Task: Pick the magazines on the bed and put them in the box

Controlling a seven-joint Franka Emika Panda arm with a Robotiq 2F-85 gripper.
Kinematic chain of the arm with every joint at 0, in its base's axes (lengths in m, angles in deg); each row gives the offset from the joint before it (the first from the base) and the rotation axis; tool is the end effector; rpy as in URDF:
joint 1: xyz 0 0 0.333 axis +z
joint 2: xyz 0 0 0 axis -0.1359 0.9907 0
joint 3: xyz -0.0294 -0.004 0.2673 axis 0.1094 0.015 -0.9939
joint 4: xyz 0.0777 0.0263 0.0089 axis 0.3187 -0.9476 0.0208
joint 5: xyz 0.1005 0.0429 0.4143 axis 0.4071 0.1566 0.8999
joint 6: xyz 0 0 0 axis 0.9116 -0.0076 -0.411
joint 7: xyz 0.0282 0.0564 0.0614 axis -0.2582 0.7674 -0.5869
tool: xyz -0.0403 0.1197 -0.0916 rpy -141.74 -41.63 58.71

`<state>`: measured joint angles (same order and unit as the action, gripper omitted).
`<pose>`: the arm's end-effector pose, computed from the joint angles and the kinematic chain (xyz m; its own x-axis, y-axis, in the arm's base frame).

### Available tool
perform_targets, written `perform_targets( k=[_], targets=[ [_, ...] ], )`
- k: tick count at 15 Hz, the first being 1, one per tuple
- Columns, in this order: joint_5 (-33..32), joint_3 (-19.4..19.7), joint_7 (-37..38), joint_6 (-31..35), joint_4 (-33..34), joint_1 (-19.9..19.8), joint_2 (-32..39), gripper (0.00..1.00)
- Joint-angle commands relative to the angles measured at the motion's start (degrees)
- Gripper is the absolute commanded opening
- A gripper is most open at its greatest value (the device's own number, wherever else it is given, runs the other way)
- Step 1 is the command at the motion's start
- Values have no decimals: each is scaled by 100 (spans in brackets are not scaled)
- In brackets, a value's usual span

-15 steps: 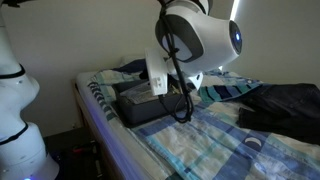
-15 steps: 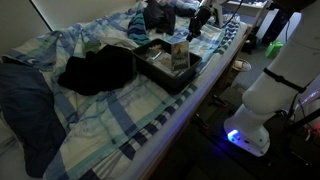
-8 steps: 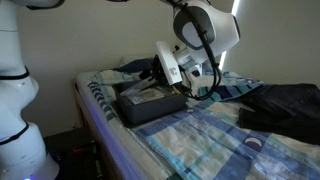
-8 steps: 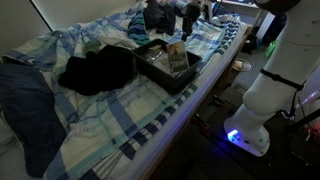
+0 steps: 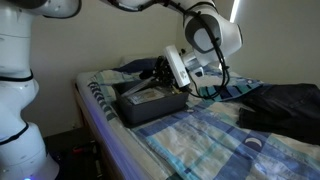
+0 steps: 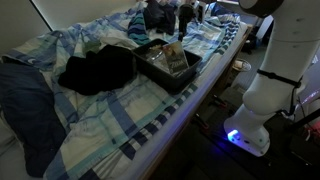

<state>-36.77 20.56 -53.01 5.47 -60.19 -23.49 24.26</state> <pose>0.5408 -0.1332 0.3534 0.9012 0.4317 -0.0389 0.2150 -0.5232 -0.8246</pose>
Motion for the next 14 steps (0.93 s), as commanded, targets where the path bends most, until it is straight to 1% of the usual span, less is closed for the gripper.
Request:
perform_targets(
  k=[1,2,3,4,5,7,8,10,11,12,13,14],
  targets=[
    [-46,-47,-160,-300,473,-205,366,4],
    [-47,-45,-133,-283,520,-239,431,13],
    [-67,-41,-124,-210,495,-268,469,13],
    [-104,-36,-156,-149,432,-297,491,17],
    [-127,-26,-130,-53,361,-310,506,39],
    [-192,-23,-127,50,303,-349,582,43],
    [-224,-22,-104,112,292,-363,616,49],
    [-305,-22,-99,247,245,-392,667,64],
    [-301,-33,-24,261,352,-408,724,73],
    [-313,-34,-15,333,351,-421,738,79],
    [-310,-33,6,402,345,-430,740,88],
    [-307,-32,16,452,349,-444,738,95]
  ],
)
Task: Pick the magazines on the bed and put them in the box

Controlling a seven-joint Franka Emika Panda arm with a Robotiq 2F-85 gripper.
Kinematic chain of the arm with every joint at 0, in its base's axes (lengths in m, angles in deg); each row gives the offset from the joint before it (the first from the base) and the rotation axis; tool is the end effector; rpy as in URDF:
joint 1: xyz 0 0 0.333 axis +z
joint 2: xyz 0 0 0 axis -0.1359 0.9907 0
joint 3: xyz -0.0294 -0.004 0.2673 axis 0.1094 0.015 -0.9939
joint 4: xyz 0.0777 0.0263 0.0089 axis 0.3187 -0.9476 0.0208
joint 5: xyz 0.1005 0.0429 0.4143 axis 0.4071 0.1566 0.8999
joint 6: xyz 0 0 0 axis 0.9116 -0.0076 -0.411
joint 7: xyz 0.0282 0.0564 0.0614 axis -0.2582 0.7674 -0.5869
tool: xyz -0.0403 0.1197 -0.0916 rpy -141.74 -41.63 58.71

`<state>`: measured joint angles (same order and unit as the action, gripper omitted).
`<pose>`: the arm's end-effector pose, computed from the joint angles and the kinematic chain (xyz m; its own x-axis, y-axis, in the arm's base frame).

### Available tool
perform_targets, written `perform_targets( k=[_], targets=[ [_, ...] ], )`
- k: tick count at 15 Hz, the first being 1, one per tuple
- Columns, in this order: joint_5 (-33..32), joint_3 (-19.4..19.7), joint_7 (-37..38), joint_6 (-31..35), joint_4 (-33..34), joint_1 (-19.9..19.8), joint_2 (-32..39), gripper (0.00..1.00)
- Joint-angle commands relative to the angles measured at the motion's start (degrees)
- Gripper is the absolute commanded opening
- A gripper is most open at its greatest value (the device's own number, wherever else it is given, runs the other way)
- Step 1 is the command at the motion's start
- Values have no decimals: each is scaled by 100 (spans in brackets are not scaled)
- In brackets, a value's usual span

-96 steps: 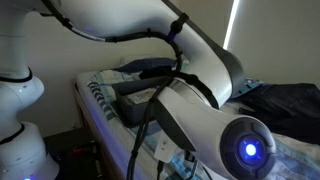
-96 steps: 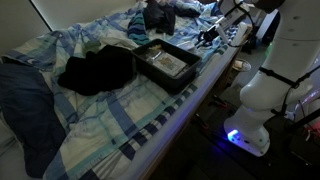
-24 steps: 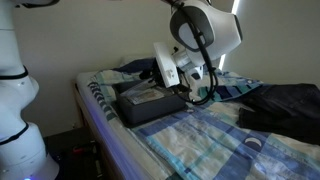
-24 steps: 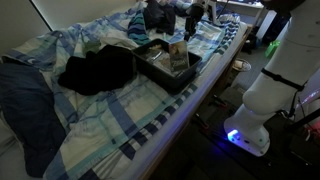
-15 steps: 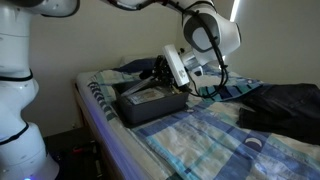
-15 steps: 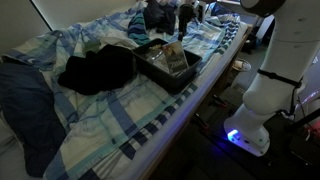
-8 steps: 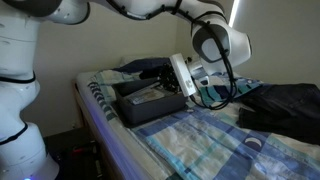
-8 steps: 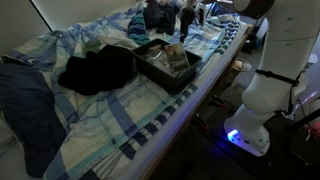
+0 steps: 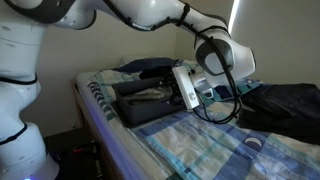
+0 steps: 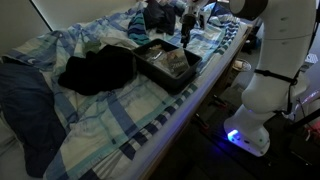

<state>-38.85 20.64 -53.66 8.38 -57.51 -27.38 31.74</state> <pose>0.5421 -0.1827 0.2915 0.9252 0.3645 -0.1056 0.1298 -0.5655 -0.8145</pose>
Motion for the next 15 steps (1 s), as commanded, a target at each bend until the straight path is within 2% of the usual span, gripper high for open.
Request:
perform_targets(
  k=[1,8,9,10,11,15],
  targets=[
    [-129,-23,6,301,-96,-66,-77,99],
    [2,-26,106,735,-265,-155,-143,100],
    [83,-13,196,862,-334,-164,-177,100],
    [292,33,325,890,-693,-238,-468,100],
    [62,-50,113,670,-138,-210,-14,100],
    [78,-52,128,672,-159,-233,4,100]
  ],
)
